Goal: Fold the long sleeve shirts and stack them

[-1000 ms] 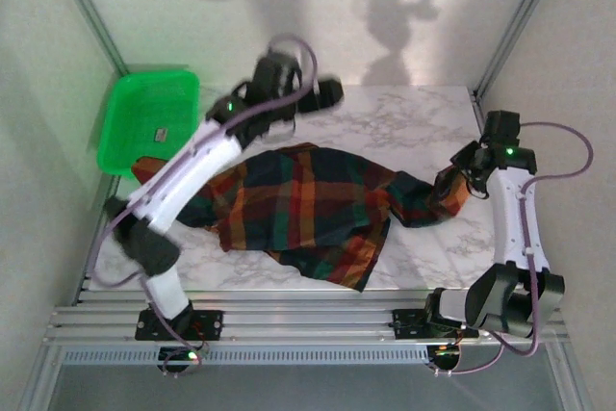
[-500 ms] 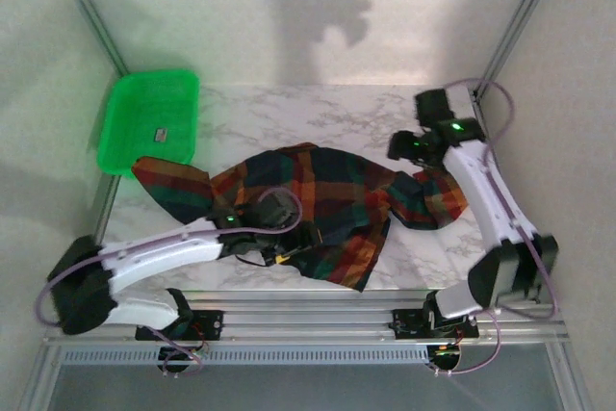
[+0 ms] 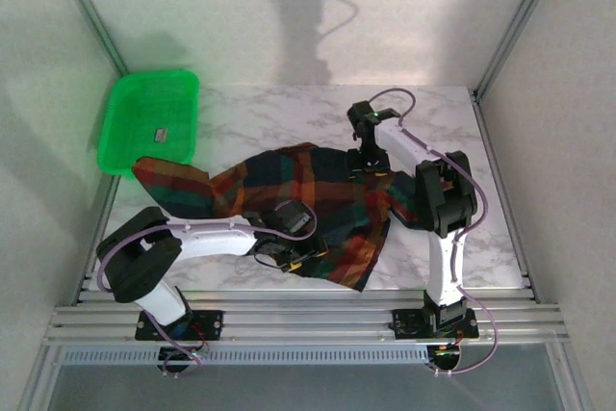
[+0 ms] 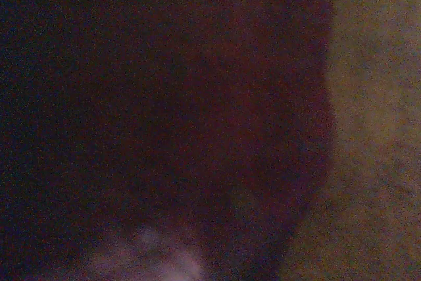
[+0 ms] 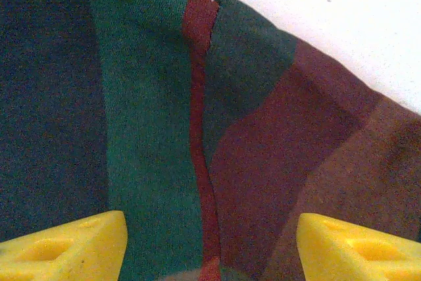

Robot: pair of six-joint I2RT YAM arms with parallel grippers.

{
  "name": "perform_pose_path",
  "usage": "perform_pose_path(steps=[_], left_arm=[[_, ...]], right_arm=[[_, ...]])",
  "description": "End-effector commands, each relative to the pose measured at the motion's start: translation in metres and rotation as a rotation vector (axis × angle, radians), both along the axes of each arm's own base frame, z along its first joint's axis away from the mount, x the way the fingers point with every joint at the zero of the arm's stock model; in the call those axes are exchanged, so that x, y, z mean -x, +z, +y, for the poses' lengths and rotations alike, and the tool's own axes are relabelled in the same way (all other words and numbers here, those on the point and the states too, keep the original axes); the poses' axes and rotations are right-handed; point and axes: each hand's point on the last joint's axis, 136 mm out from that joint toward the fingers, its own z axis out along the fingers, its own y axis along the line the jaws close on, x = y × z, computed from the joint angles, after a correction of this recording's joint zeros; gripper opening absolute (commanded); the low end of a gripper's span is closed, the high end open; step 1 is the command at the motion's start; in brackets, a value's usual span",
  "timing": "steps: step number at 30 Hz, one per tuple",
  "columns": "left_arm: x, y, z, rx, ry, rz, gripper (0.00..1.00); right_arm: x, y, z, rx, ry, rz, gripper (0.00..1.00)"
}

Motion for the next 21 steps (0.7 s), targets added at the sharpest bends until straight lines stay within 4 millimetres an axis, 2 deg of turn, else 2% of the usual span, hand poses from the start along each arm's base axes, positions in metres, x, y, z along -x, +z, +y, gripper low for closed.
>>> perform_pose_path(steps=[1,4,8,10,12,15,17,19,21], left_arm=[[-0.009,-0.023,0.040,-0.155,0.006,0.000,0.71],[-0.021,-0.025,0.076,-0.248,0.030,-0.014,0.72],[-0.029,-0.028,0.125,-0.361,0.058,-0.013,0.69],[-0.033,-0.026,0.152,-0.413,0.083,-0.014,0.69],[-0.040,-0.020,0.172,-0.439,0.108,-0.026,0.70],[-0.054,-0.009,0.199,-0.480,0.137,-0.044,0.72],[-0.063,0.002,0.215,-0.509,0.160,-0.058,0.73],[-0.072,0.014,0.226,-0.519,0.184,-0.083,0.76],[-0.078,0.027,0.228,-0.511,0.202,-0.106,0.80]], right_arm=[[-0.010,-0.015,-0.005,-0.013,-0.082,0.034,0.66],[-0.017,-0.030,-0.034,0.017,-0.238,0.054,0.55],[-0.020,-0.040,-0.071,0.055,-0.408,0.066,0.52],[-0.015,-0.044,-0.088,0.047,-0.503,0.079,0.51],[-0.005,-0.046,-0.097,0.030,-0.559,0.079,0.49],[0.017,-0.050,-0.095,-0.008,-0.603,0.111,0.47],[0.041,-0.053,-0.094,-0.045,-0.664,0.131,0.47],[0.065,-0.057,-0.090,-0.113,-0.750,0.144,0.49],[0.081,-0.055,-0.083,-0.168,-0.794,0.158,0.54]])
